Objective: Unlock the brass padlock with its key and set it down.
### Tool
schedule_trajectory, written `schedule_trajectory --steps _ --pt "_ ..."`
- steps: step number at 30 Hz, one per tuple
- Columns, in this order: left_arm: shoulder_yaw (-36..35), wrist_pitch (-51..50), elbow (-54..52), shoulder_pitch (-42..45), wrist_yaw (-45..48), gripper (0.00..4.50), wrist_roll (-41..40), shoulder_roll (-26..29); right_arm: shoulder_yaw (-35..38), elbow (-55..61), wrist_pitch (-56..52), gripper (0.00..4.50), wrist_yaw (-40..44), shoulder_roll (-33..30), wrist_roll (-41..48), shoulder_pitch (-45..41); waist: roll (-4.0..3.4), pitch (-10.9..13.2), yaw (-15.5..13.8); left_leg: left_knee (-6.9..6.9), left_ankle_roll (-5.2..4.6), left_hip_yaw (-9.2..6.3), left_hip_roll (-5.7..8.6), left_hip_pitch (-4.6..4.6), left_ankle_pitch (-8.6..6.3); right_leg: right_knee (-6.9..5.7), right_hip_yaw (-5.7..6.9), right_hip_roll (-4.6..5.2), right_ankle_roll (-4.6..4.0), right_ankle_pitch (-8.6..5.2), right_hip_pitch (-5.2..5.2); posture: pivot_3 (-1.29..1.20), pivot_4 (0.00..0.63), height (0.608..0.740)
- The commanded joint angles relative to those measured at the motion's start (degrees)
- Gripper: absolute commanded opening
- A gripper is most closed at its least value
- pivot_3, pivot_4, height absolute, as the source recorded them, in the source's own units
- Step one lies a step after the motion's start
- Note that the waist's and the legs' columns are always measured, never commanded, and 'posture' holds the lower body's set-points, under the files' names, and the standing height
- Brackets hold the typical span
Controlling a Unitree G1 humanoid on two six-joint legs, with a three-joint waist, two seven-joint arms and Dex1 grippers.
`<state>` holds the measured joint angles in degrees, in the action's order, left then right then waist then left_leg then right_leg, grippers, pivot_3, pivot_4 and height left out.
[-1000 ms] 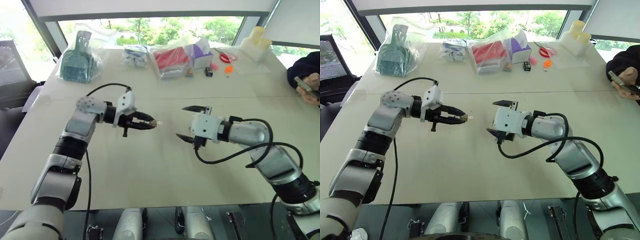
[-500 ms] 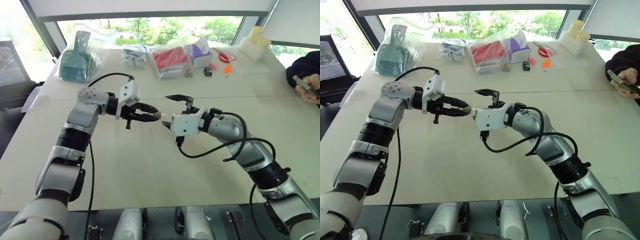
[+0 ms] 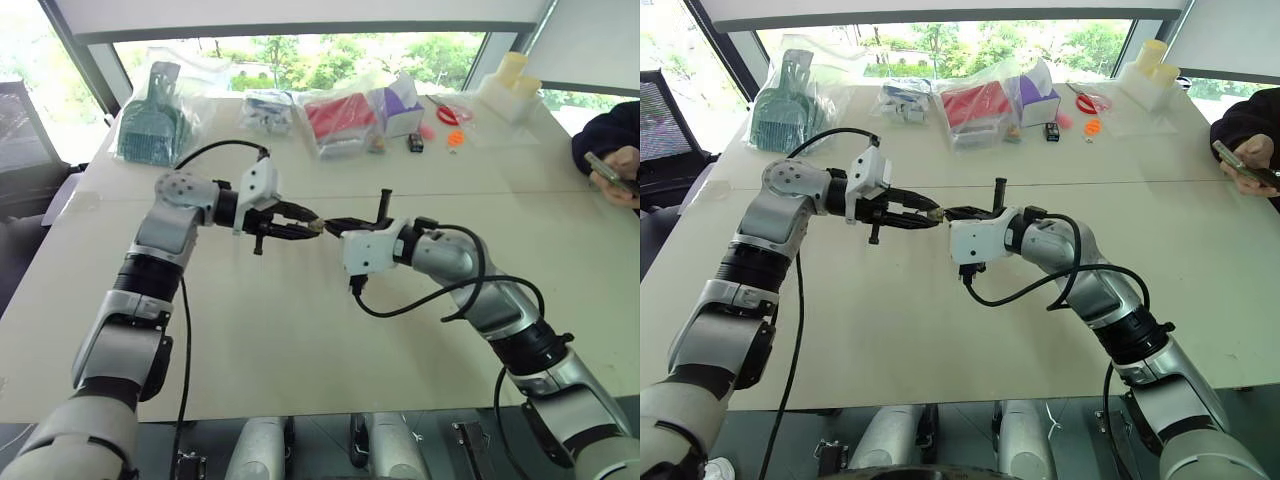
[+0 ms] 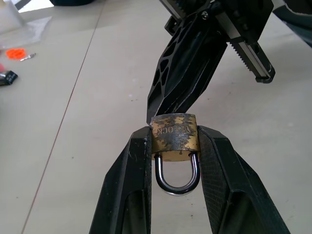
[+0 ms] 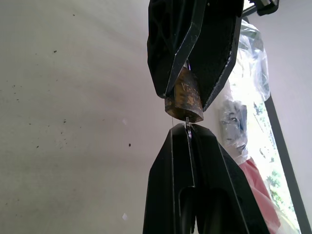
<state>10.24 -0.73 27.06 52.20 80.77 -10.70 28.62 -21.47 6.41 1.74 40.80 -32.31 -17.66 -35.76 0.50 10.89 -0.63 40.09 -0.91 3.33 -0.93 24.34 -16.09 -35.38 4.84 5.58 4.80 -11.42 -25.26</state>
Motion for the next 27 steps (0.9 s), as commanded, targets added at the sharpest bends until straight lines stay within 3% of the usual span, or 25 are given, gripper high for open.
schedule_trajectory --steps 1,6,11,13,18,21,27 --pt "0.2 6.4 -0.2 0.4 -1.5 0.77 1.8 -0.5 1.7 2.1 -5.2 0.02 4.9 1.7 5.2 -1.9 0.0 0.0 0.0 0.0 0.0 0.0 0.0 0.0 0.0 -0.01 0.0 0.0 0.0 0.0 0.0 0.0 0.15 0.74" --pt "2.2 20.3 1.4 0.3 -2.6 0.77 6.8 0.0 2.9 3.0 -23.3 0.02 15.9 3.2 15.6 -5.3 0.0 0.0 -0.1 0.01 0.0 0.01 0.0 0.0 0.0 -0.02 0.0 0.0 -0.01 0.01 0.0 0.0 0.15 0.74" --pt "2.3 23.5 3.6 0.8 -2.9 0.77 7.5 0.0 3.2 3.6 -25.4 0.02 14.0 3.9 15.0 -6.9 -0.01 0.0 -0.1 0.0 0.0 0.0 -0.01 -0.01 0.0 -0.04 0.0 0.0 -0.01 0.01 -0.01 0.0 0.15 0.74" --pt "1.9 21.5 4.4 1.0 -2.8 0.77 6.9 -0.1 2.5 3.3 -17.6 0.02 11.2 3.0 11.5 -6.1 -0.01 0.0 -0.1 0.0 0.0 0.01 -0.01 0.0 0.0 -0.04 0.01 0.0 -0.01 0.01 -0.01 0.0 0.15 0.74" --pt "-0.1 4.2 3.0 1.7 1.5 0.77 0.0 0.3 -0.5 -1.0 8.6 0.02 0.0 -3.6 -1.9 -1.5 -0.01 0.0 0.0 0.0 0.0 0.02 0.02 0.01 0.0 -0.01 0.0 0.01 0.03 -0.01 -0.01 0.0 0.15 0.74" --pt "-0.2 1.3 2.6 1.7 3.1 0.77 -0.7 1.2 0.5 -2.5 16.9 0.87 -4.7 -4.3 -4.1 -0.1 0.0 0.0 0.1 0.0 0.0 0.04 0.01 0.0 0.0 -0.03 0.0 0.01 0.05 -0.02 -0.02 0.0 0.15 0.74" --pt "-1.0 -4.5 1.6 3.1 5.0 0.77 -3.1 1.1 0.7 -6.6 25.7 4.0 -9.8 -3.6 -7.4 -1.3 0.0 0.0 0.3 0.0 0.03 0.03 0.0 -0.02 0.02 -0.08 0.0 0.0 0.04 -0.02 -0.03 0.0 0.15 0.74"
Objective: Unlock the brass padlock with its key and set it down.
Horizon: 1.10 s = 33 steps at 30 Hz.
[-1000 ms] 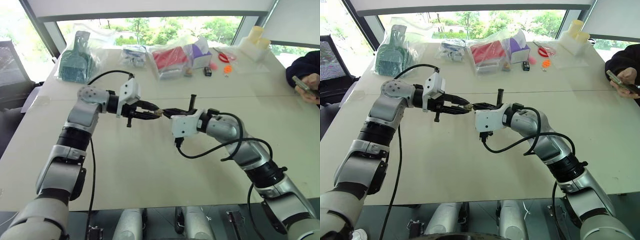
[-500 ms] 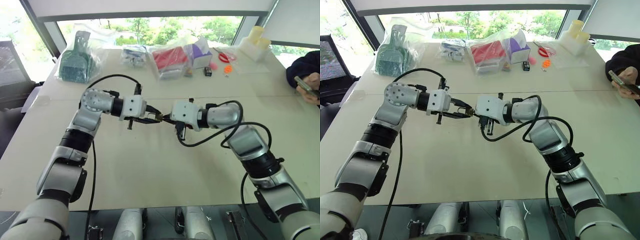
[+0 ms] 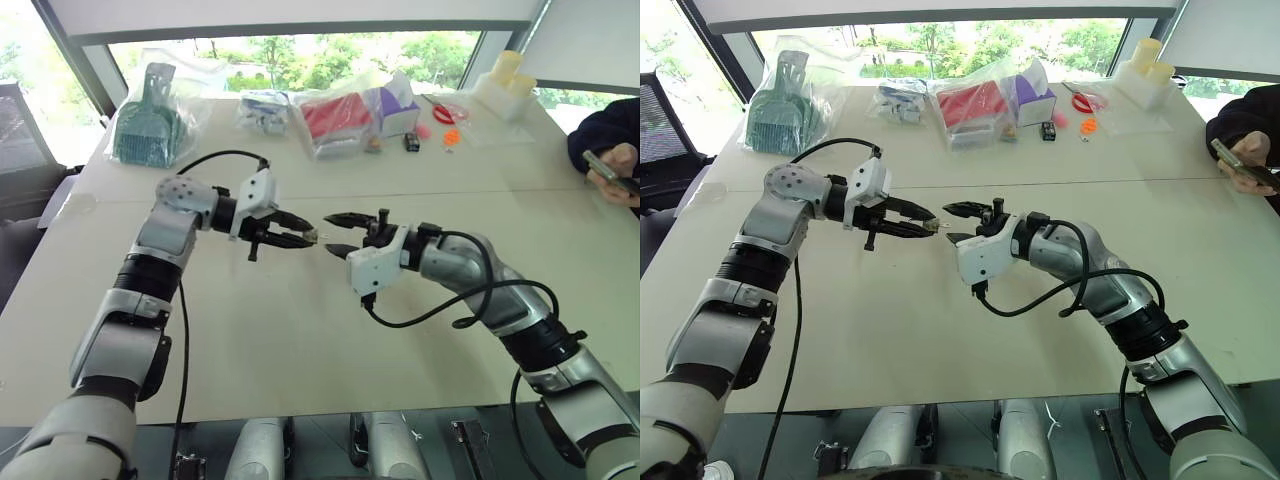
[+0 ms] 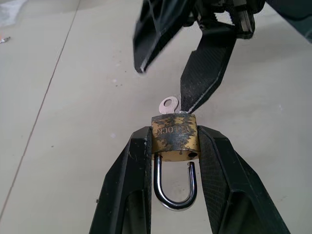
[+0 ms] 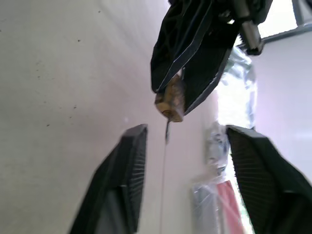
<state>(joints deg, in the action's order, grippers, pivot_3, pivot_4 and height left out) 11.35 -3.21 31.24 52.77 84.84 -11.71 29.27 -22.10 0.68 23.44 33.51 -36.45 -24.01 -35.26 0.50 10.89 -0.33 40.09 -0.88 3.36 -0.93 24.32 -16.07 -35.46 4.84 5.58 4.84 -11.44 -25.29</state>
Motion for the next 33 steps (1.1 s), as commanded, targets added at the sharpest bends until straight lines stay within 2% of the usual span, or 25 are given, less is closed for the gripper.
schedule_trajectory --steps 1,12,13,14,15,20,21,22,33 --pt "-2.1 -2.7 -2.7 2.7 1.2 0.77 -2.4 0.5 1.3 -1.6 5.0 4.47 -3.0 0.8 -1.5 -2.2 0.0 0.0 0.0 0.0 0.0 0.0 0.0 0.0 0.0 0.0 0.0 0.0 0.0 0.0 0.0 0.0 0.15 0.74" --pt "-2.4 -6.3 -5.3 2.3 3.3 0.77 -3.5 1.0 1.0 -7.6 11.3 4.47 -6.8 3.3 -5.0 -5.9 0.0 0.0 -0.1 0.0 0.01 0.0 0.0 0.0 0.0 0.01 -0.01 0.0 -0.01 0.0 0.01 0.0 0.15 0.74" --pt "-2.4 -6.5 -5.4 2.3 3.3 0.77 -3.5 1.0 1.1 -7.8 11.8 3.97 -7.0 3.3 -5.2 -6.0 0.0 0.0 -0.1 0.0 0.01 0.0 0.0 0.0 0.0 0.01 -0.01 0.0 -0.01 0.0 0.01 0.0 0.15 0.74" --pt "-2.4 -6.5 -5.4 2.3 3.3 0.77 -3.5 1.0 1.2 -7.9 12.2 3.73 -7.1 3.4 -5.3 -6.1 0.0 0.0 -0.1 0.0 0.01 0.0 0.0 0.0 0.0 0.01 -0.01 0.0 -0.01 0.0 0.01 0.0 0.15 0.74" --pt "-2.3 -6.5 -5.4 2.3 3.3 0.77 -3.5 1.0 1.2 -8.1 12.5 3.27 -7.3 3.5 -5.4 -6.2 0.0 0.0 -0.1 0.0 0.01 -0.01 0.0 0.0 0.0 0.01 -0.01 0.0 -0.01 0.0 0.01 0.0 0.15 0.74" --pt "-2.0 -6.2 -5.4 2.0 3.8 0.77 -3.2 1.1 1.4 -8.5 13.6 0.56 -8.0 3.5 -6.3 -6.5 0.0 0.0 0.0 0.0 0.01 0.0 0.0 0.0 0.01 0.0 -0.02 0.0 -0.01 0.0 0.0 0.0 0.15 0.74" --pt "-2.0 -6.1 -5.2 2.0 3.8 0.77 -3.1 1.2 1.5 -8.6 13.8 0.15 -8.2 3.5 -6.5 -6.6 -0.01 0.0 -0.1 0.01 0.01 -0.01 0.0 0.0 0.01 0.0 -0.02 0.0 -0.01 0.0 0.01 0.0 0.15 0.74" --pt "-2.0 -6.1 -5.1 2.0 3.8 0.77 -3.1 1.2 1.5 -8.6 14.0 0.02 -8.4 3.5 -6.7 -6.6 -0.01 0.0 -0.1 0.0 0.01 0.0 0.0 0.0 0.01 0.0 -0.02 0.0 -0.01 0.0 0.01 0.0 0.15 0.74" --pt "-1.6 -6.5 -4.3 2.3 3.9 0.77 -2.8 0.9 2.0 -8.2 15.2 0.02 -9.0 3.6 -7.2 -6.5 -0.01 0.0 -0.1 0.0 0.01 0.0 0.0 0.0 0.01 0.0 -0.02 0.0 -0.01 0.0 0.01 0.0 0.15 0.74"
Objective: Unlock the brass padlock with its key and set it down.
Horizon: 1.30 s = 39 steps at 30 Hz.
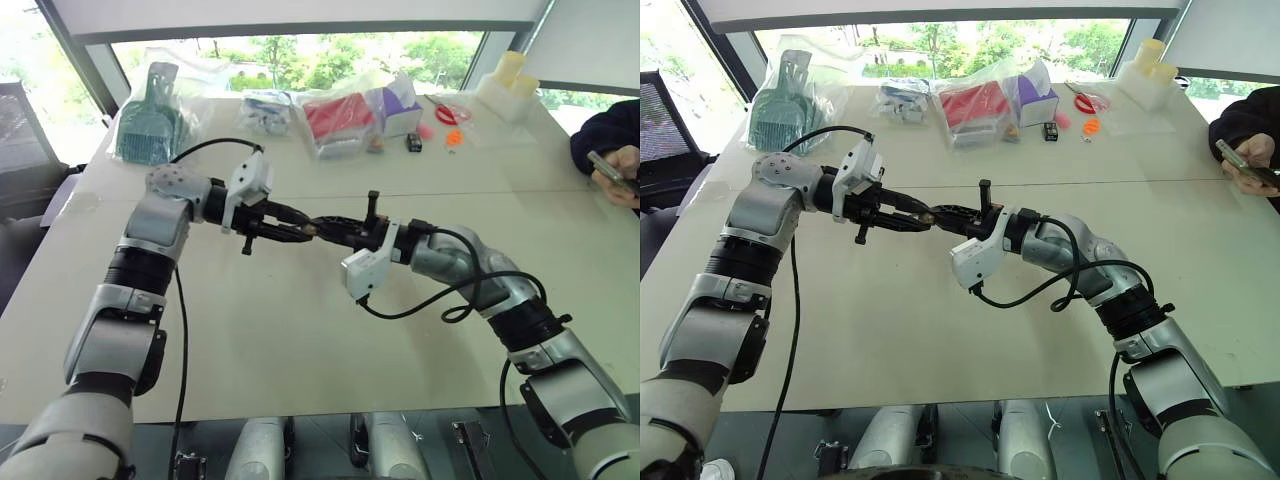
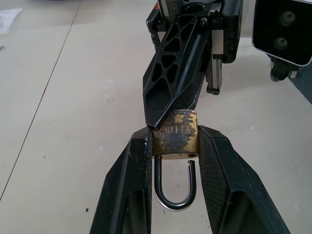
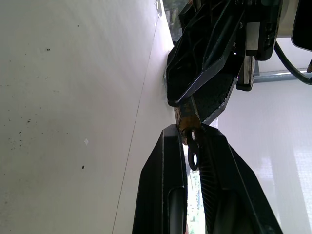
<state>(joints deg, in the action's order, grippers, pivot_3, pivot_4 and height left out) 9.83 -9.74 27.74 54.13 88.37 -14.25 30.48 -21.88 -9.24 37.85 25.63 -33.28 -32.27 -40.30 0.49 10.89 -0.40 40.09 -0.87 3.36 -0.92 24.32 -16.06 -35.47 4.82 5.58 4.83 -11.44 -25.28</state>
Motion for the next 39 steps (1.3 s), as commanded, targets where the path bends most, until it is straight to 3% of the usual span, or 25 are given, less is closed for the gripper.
schedule_trajectory --steps 1,3,4,7,18,21,24,34,39 --pt "-0.1 0.0 -0.7 1.0 0.4 0.77 -0.2 -0.3 1.8 1.7 0.8 0.02 -1.1 0.4 1.2 -1.4 0.0 0.0 0.0 0.0 0.0 0.0 0.0 0.0 0.0 0.0 0.0 0.0 0.0 0.0 0.0 0.0 0.15 0.74" --pt "-0.1 0.0 -0.6 1.0 0.4 0.77 -0.2 -0.4 1.8 1.7 1.0 0.02 -1.3 0.4 1.0 -1.4 0.0 0.0 0.0 0.0 0.0 0.0 0.0 0.0 0.0 0.0 0.0 0.0 0.0 0.0 0.0 0.0 0.15 0.74" --pt "-0.1 0.0 -0.5 1.1 0.4 0.77 -0.2 -0.4 1.8 1.7 1.2 0.91 -1.4 0.3 0.7 -1.4 0.0 0.0 0.0 0.0 0.0 0.0 0.0 0.0 0.0 0.0 0.0 0.0 0.0 0.0 0.0 0.0 0.15 0.74" --pt "-0.2 0.0 -0.4 1.2 0.4 0.77 -0.3 -0.5 1.7 1.4 1.5 2.26 -1.6 0.0 0.2 -1.5 0.0 0.0 0.0 0.0 0.01 0.0 0.0 0.0 0.0 0.0 0.0 0.0 0.0 0.0 0.0 0.0 0.15 0.74" --pt "-0.5 0.2 0.6 1.7 0.3 0.77 -0.3 -0.7 1.6 0.3 3.9 2.26 -2.7 -0.5 -1.1 -2.2 0.0 0.0 0.0 0.0 0.01 0.0 0.0 0.0 0.0 0.0 0.0 0.0 0.0 0.0 0.0 0.0 0.15 0.74" --pt "-0.6 0.1 1.0 2.1 0.2 0.77 -0.5 -0.8 1.4 -0.1 4.4 1.45 -2.9 -0.5 -1.4 -2.5 0.0 0.0 0.0 0.0 0.01 0.0 0.0 0.0 0.0 0.0 0.0 0.0 0.0 0.0 0.0 0.0 0.15 0.74" --pt "-0.8 -0.5 0.7 2.3 0.3 0.77 -0.9 -0.9 1.3 -0.8 4.9 0.05 -2.8 -0.3 -1.8 -2.8 0.0 0.0 0.0 0.0 0.01 0.01 0.0 0.0 0.0 0.0 0.0 0.0 0.0 0.0 0.0 0.0 0.15 0.74" --pt "-1.0 -3.0 -1.2 1.9 0.0 0.77 -1.2 -0.5 1.0 -2.6 5.6 0.05 -2.6 0.1 -2.3 -3.5 0.0 0.0 0.0 0.0 0.01 0.01 0.0 -0.01 0.01 0.0 0.0 0.0 0.0 0.0 0.0 0.0 0.15 0.74" --pt "-2.7 -6.2 -2.3 1.7 -2.1 3.0 -1.9 0.8 1.5 -2.3 4.4 0.0 -2.3 -0.2 -1.8 -2.8 0.0 0.0 0.1 0.0 0.01 0.0 0.0 -0.01 0.01 -0.01 0.0 0.0 0.0 0.0 0.0 0.0 0.15 0.74"
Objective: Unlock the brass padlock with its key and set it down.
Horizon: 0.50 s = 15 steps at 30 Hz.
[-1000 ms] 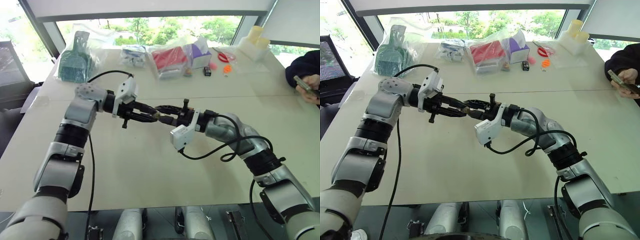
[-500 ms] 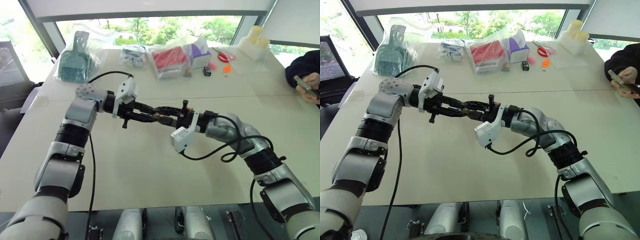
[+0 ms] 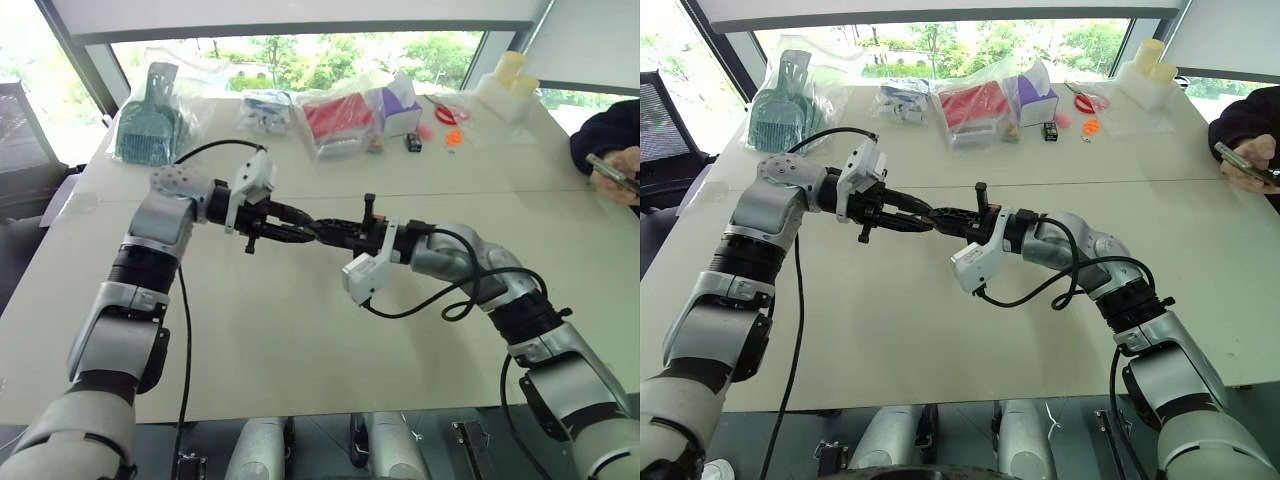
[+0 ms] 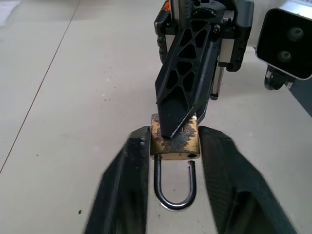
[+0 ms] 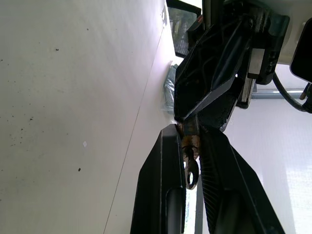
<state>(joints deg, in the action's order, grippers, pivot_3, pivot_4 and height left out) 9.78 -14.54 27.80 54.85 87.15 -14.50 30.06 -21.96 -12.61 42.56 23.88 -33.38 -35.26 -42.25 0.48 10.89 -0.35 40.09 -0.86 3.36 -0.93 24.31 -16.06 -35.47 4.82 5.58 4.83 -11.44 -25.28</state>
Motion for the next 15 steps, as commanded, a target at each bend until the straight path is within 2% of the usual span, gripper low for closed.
schedule_trajectory --steps 1,3,4,10,13,15 --pt "-3.0 -2.0 -2.6 1.0 -1.2 3.41 -2.0 1.5 1.6 1.1 -0.4 0.0 -0.7 -0.2 1.1 -0.7 0.0 0.0 0.1 0.0 0.0 0.0 0.0 0.0 0.0 0.0 0.0 0.0 0.0 0.0 0.0 0.0 0.15 0.74" --pt "-4.0 -3.3 -3.3 0.9 -2.1 4.27 -2.8 2.0 1.7 1.2 -0.6 0.0 -0.7 -0.4 1.2 -0.4 0.0 0.0 0.1 0.0 0.0 -0.01 0.0 0.0 0.0 0.0 0.0 0.0 0.0 0.0 0.0 0.0 0.15 0.74" --pt "-4.6 -3.8 -3.9 0.7 -2.5 4.42 -3.2 2.5 1.8 1.4 -0.8 0.0 -0.6 -0.5 1.3 -0.1 0.0 0.0 0.1 0.0 0.0 -0.02 0.0 0.0 0.0 0.0 0.0 0.0 0.0 0.0 0.0 0.0 0.15 0.74" --pt "-6.3 -3.3 -5.2 -1.2 -5.1 4.42 -3.1 4.5 1.8 2.0 -1.7 0.0 -0.6 -0.4 1.7 1.1 0.0 0.0 0.0 0.0 0.01 -0.02 -0.01 0.0 0.01 0.0 0.0 0.0 0.0 0.0 0.0 0.0 0.15 0.74" --pt "-6.3 -3.7 -5.9 -2.5 -5.7 3.62 -3.7 4.3 1.6 2.3 -2.1 0.0 -0.5 0.1 1.8 1.2 0.0 0.0 0.0 0.0 0.06 -0.02 0.0 0.0 0.03 -0.01 0.0 0.0 0.0 0.0 0.0 0.0 0.15 0.74" --pt "-6.1 -4.7 -7.4 -3.5 -5.8 2.79 -4.2 4.0 1.4 2.3 -2.4 0.0 -0.4 0.4 2.0 1.1 0.0 0.0 0.0 0.0 0.06 -0.01 0.0 -0.01 0.04 -0.01 0.0 0.0 0.0 0.0 0.0 0.0 0.15 0.74"
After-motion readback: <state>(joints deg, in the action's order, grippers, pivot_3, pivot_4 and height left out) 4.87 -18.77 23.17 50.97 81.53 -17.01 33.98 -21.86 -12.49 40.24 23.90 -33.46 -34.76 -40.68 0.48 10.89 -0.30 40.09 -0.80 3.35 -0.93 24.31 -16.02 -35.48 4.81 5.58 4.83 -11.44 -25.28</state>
